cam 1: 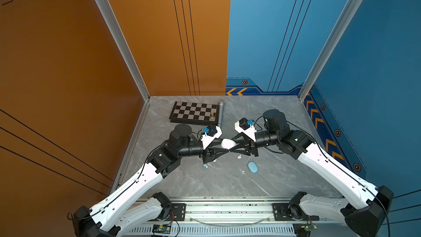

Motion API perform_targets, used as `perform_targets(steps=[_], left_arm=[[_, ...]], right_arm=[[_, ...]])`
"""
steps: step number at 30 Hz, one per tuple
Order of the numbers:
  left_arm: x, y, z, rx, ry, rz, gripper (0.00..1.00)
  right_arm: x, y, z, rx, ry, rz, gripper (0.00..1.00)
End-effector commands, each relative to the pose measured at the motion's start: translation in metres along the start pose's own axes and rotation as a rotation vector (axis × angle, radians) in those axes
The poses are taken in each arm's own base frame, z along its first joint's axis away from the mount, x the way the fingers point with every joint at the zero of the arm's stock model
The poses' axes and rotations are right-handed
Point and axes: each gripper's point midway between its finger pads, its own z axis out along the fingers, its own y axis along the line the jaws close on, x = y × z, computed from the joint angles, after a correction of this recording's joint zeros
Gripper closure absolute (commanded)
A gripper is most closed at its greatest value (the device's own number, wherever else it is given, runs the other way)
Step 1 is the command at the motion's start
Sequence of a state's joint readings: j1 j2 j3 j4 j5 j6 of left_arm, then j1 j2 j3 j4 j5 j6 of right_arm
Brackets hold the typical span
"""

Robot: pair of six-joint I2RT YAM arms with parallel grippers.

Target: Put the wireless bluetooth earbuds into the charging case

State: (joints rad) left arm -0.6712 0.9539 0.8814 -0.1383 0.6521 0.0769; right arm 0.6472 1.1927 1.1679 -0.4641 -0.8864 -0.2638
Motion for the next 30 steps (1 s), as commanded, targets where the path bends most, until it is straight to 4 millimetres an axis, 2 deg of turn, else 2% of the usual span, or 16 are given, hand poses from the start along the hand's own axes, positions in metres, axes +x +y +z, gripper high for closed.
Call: perform_targets(steps=[1,3,6,9,13,15,19,30], left_arm=[[-0.017,-0.004,-0.001,0.013,-0.038,0.023,0.57],[-0.017,-0.004,0.000,0.015,-0.037,0.020,0.62],[-0.017,-0.004,0.001,0.022,-0.032,0.014,0.77],[-0.018,-0.004,0.003,0.024,-0.025,0.008,0.89],[-0.018,-0.004,0.003,0.025,-0.022,0.006,1.00],[-0.017,-0.004,0.003,0.023,-0.018,0.003,1.00],[-0.014,-0.004,0.003,0.023,-0.012,0.001,1.00],[-0.009,-0.002,0.003,0.003,-0.001,-0.008,1.00]], right_arm=[[-0.003,0.009,-0.003,-0.021,-0.006,-0.002,0.80],[-0.003,0.009,-0.002,-0.020,-0.005,-0.003,0.80],[-0.001,0.008,0.000,-0.019,0.002,0.002,0.79],[0.001,0.008,0.001,-0.013,0.008,0.005,0.74],[0.001,0.006,0.000,0.001,0.009,0.009,0.55],[-0.001,0.005,-0.001,0.004,0.004,0.013,0.47],[-0.006,0.002,-0.004,0.014,-0.013,0.025,0.38],[-0.016,-0.006,-0.013,0.034,-0.066,0.048,0.35]])
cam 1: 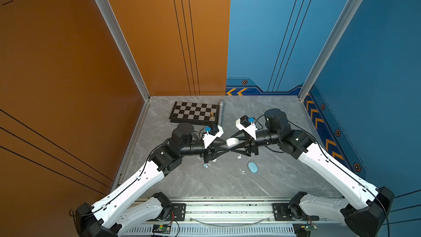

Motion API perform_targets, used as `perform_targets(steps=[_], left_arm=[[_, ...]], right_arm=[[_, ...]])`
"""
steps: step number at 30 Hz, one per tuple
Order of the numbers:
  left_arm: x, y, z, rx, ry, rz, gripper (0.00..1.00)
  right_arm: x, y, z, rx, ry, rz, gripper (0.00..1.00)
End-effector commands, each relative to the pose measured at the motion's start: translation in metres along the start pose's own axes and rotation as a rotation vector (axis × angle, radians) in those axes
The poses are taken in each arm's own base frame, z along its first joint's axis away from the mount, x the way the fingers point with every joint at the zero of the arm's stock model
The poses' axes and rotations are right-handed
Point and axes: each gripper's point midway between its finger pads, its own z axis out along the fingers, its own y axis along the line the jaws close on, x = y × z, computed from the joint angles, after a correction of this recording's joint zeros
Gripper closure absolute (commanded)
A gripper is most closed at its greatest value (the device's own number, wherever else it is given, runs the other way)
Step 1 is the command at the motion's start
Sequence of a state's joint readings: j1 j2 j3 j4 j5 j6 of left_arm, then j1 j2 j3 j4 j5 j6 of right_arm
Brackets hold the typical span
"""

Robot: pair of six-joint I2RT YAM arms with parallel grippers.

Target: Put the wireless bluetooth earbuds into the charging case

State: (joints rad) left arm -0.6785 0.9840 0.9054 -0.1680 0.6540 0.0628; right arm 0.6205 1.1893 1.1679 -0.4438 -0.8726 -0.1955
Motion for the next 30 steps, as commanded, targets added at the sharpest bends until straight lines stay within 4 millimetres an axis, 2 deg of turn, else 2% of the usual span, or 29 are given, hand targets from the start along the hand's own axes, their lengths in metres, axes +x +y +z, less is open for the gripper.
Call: perform_targets(steps=[1,6,10,11,13,14,15,17,19,20,24,26,30], left_arm=[[-0.011,-0.002,-0.002,-0.008,-0.030,0.026,1.00],[-0.011,0.000,-0.001,-0.023,-0.025,0.023,1.00],[-0.007,0.018,-0.005,-0.136,-0.036,-0.014,1.00],[-0.007,0.024,-0.008,-0.181,-0.048,-0.025,0.96],[-0.007,0.036,-0.019,-0.280,-0.078,-0.057,0.73],[-0.008,0.041,-0.026,-0.320,-0.097,-0.068,0.56],[-0.009,0.046,-0.032,-0.363,-0.114,-0.076,0.44],[-0.013,0.048,-0.045,-0.409,-0.146,-0.077,0.25],[-0.015,0.049,-0.055,-0.436,-0.169,-0.090,0.06],[-0.018,0.048,-0.060,-0.439,-0.186,-0.101,0.01],[-0.020,0.048,-0.066,-0.440,-0.230,-0.151,0.02],[-0.019,0.052,-0.069,-0.456,-0.256,-0.207,0.02],[-0.020,0.051,-0.065,-0.427,-0.291,-0.227,0.02]], right_arm=[[-0.014,0.005,-0.008,-0.010,-0.056,-0.007,0.35],[-0.010,0.000,-0.005,0.004,-0.055,0.004,0.41],[0.005,-0.022,-0.004,0.133,-0.019,0.002,0.41],[0.008,-0.027,-0.006,0.169,-0.013,0.003,0.41],[0.016,-0.039,-0.010,0.256,0.001,0.025,0.41],[0.021,-0.048,-0.014,0.325,0.009,0.056,0.42],[0.027,-0.057,-0.018,0.385,0.017,0.091,0.43],[0.043,-0.082,-0.035,0.576,0.028,0.218,0.51],[0.057,-0.098,-0.055,0.735,0.030,0.353,0.54],[0.068,-0.105,-0.067,0.822,0.044,0.428,0.54],[0.114,-0.116,-0.101,1.007,0.134,0.687,0.51],[0.145,-0.122,-0.125,1.116,0.154,0.895,0.49],[0.205,-0.127,-0.160,1.240,0.050,1.329,0.52]])
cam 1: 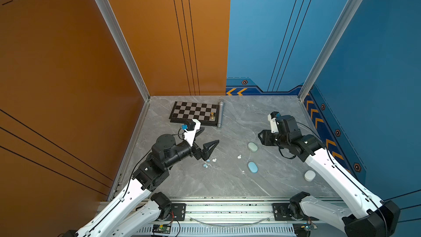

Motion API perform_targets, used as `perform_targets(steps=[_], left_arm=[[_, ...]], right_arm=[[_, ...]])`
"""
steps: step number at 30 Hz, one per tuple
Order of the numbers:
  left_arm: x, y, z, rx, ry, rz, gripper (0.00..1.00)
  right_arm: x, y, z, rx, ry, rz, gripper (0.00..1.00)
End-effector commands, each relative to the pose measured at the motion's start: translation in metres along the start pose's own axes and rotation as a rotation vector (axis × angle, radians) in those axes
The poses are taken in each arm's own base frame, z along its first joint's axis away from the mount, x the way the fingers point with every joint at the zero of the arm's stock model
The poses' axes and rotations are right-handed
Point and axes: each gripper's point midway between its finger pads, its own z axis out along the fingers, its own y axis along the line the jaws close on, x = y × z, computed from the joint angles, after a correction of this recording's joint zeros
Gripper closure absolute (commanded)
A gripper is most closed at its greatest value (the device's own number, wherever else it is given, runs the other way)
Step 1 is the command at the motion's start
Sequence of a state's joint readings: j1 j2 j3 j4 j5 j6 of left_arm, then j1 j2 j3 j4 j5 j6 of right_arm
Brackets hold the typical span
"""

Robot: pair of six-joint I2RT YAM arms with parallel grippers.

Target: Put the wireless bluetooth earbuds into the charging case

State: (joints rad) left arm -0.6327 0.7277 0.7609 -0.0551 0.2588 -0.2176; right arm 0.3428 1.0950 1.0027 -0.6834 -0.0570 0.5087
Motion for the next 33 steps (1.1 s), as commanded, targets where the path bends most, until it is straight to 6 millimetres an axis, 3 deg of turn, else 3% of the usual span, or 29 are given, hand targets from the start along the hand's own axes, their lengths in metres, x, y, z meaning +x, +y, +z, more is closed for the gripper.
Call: perform_targets(steps=[1,4,8,15,22,28,33], left_arm=[[-0.003,0.002,0.002,0.009,-0.039,-0.045,0.02],[0.003,-0.014,0.007,0.108,0.013,0.006,0.02],[0.017,-0.035,0.016,0.232,0.122,0.051,0.01],[0.043,-0.062,0.034,0.341,0.221,0.116,0.01],[0.056,-0.080,0.045,0.400,0.269,0.136,0.01],[0.061,-0.082,0.045,0.407,0.282,0.134,0.01],[0.063,-0.079,0.042,0.390,0.280,0.136,0.01]], right_arm=[[0.039,-0.071,0.007,0.221,0.108,0.449,0.53],[0.040,-0.099,0.002,0.302,0.089,0.531,0.53],[0.046,-0.132,-0.014,0.433,0.102,0.508,0.39],[0.078,-0.187,-0.032,0.662,0.135,0.518,0.22],[0.093,-0.223,-0.038,0.806,0.165,0.573,0.10],[0.110,-0.246,-0.040,0.896,0.216,0.596,0.02],[0.129,-0.255,-0.029,0.890,0.252,0.693,0.00]])
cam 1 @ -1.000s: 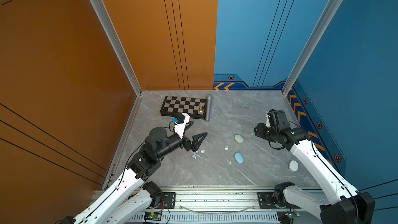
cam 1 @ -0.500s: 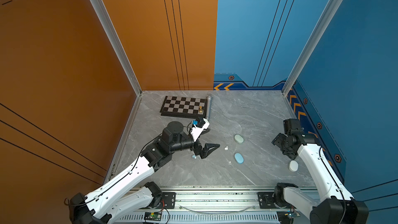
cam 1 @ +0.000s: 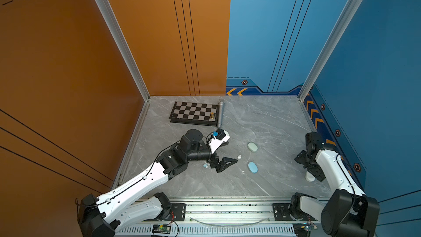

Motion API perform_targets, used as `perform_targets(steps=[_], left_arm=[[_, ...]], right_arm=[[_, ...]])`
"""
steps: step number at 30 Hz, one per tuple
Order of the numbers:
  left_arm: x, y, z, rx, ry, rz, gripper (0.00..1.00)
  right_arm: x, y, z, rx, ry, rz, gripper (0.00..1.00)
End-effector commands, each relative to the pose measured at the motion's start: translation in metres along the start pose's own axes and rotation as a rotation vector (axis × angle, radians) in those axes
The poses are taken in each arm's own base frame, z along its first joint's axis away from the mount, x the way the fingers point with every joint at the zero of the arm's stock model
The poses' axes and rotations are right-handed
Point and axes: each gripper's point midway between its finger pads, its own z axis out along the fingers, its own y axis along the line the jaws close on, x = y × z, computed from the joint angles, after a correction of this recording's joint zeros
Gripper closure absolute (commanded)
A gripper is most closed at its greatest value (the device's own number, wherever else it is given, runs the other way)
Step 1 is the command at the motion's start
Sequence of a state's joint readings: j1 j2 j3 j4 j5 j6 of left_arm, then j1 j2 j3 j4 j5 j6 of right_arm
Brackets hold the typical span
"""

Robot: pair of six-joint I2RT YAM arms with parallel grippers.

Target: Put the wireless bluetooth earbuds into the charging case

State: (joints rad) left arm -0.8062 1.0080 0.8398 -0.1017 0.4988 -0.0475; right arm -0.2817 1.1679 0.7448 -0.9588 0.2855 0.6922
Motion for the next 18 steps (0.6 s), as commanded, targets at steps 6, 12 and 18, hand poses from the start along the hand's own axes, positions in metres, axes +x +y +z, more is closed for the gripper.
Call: perform_targets(steps=[6,12,18], left_arm=[[-0.003,-0.007,-0.013,-0.008,-0.002,0.023,0.01],[0.000,-0.006,-0.021,-0.038,0.016,0.013,0.01],[-0.003,-0.006,-0.023,-0.047,0.024,0.008,0.03]], right_arm=[[0.005,0.007,0.029,-0.069,0.048,0.050,0.01],[0.005,0.017,0.045,-0.109,0.067,0.039,0.06],[0.007,0.028,0.055,-0.158,0.126,0.014,0.10]])
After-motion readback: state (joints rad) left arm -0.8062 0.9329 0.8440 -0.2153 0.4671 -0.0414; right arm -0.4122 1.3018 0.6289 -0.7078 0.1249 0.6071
